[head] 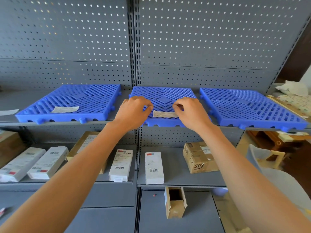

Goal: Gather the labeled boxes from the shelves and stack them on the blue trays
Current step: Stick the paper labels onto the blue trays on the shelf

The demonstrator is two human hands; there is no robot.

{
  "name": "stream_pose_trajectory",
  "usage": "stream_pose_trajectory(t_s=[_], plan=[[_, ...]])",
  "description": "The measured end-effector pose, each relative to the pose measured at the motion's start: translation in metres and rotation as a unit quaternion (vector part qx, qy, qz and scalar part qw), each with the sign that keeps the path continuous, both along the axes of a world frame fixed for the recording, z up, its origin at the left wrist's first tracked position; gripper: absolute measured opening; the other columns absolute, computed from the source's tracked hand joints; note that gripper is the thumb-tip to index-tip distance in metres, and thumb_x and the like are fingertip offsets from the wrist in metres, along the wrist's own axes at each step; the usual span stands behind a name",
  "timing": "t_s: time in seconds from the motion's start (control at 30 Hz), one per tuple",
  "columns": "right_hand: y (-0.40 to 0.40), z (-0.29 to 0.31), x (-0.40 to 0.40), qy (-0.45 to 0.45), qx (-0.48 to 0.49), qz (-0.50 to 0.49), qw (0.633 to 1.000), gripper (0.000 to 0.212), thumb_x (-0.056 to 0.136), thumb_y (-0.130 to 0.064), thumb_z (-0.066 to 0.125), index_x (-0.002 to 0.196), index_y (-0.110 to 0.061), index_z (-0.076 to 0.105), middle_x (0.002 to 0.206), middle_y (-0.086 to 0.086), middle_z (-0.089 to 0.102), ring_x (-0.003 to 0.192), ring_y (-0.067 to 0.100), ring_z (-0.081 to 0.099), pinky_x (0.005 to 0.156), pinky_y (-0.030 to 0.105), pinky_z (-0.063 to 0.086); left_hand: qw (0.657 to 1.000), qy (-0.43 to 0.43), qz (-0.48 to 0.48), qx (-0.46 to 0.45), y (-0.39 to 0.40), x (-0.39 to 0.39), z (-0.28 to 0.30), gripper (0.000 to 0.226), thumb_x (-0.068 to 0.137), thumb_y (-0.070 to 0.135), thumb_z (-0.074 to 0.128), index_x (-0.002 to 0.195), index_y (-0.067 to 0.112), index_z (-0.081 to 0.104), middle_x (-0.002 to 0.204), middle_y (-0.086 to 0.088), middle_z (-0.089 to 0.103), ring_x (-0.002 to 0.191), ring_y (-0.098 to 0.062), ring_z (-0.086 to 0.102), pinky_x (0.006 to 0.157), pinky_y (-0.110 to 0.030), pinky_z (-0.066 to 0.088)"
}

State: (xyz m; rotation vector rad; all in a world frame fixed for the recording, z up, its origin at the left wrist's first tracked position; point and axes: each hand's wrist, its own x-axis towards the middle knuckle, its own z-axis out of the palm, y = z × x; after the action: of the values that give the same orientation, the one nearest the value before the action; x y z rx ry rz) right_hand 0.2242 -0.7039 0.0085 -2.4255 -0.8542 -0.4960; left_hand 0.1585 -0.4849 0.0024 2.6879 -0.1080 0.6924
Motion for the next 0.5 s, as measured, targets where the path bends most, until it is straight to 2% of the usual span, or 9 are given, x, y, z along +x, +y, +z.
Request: stream_pose_trajectory(t_s=[0.27, 0.37, 0.5], plan=[[0.055, 0.012, -0.010, -0.019, -0.029, 0.035, 0.999, 0.021, 0.102, -0.022, 0.053, 0.105, -0.012, 0.072, 0.100, 0.005, 0.069, 0.084, 0.022, 0.062, 0.077, 0.040, 0.052, 0.999, -0.013, 0.033, 0.037, 0.039, -0.021, 0.013, 0.020, 0.100, 0.025, 0.057, 0.111, 0.022, 0.073, 0.119, 0.002, 0.071, 0.110, -0.026, 0.063, 0.099, -0.051, 0.045], [0.089, 0.014, -0.017, -0.045, -0.062, 0.042, 0.996, 0.025, 0.103, -0.027, 0.051, 0.115, -0.013, 0.069, 0.110, 0.006, 0.070, 0.099, 0.027, 0.064, 0.086, 0.046, 0.052, 0.997, -0.012, 0.058, 0.055, 0.065, -0.034, 0.017, 0.021, 0.099, 0.026, 0.056, 0.111, 0.022, 0.073, 0.114, 0.000, 0.071, 0.106, -0.028, 0.062, 0.098, -0.048, 0.044], [0.145, 0.022, -0.029, -0.056, -0.065, 0.064, 0.994, 0.030, 0.103, -0.028, 0.051, 0.124, -0.016, 0.068, 0.124, 0.005, 0.068, 0.115, 0.029, 0.059, 0.094, 0.044, 0.049, 0.994, -0.003, 0.096, 0.059, 0.116, -0.051, 0.018, 0.026, 0.101, 0.031, 0.055, 0.121, 0.023, 0.070, 0.124, -0.002, 0.069, 0.119, -0.029, 0.058, 0.102, -0.049, 0.042]])
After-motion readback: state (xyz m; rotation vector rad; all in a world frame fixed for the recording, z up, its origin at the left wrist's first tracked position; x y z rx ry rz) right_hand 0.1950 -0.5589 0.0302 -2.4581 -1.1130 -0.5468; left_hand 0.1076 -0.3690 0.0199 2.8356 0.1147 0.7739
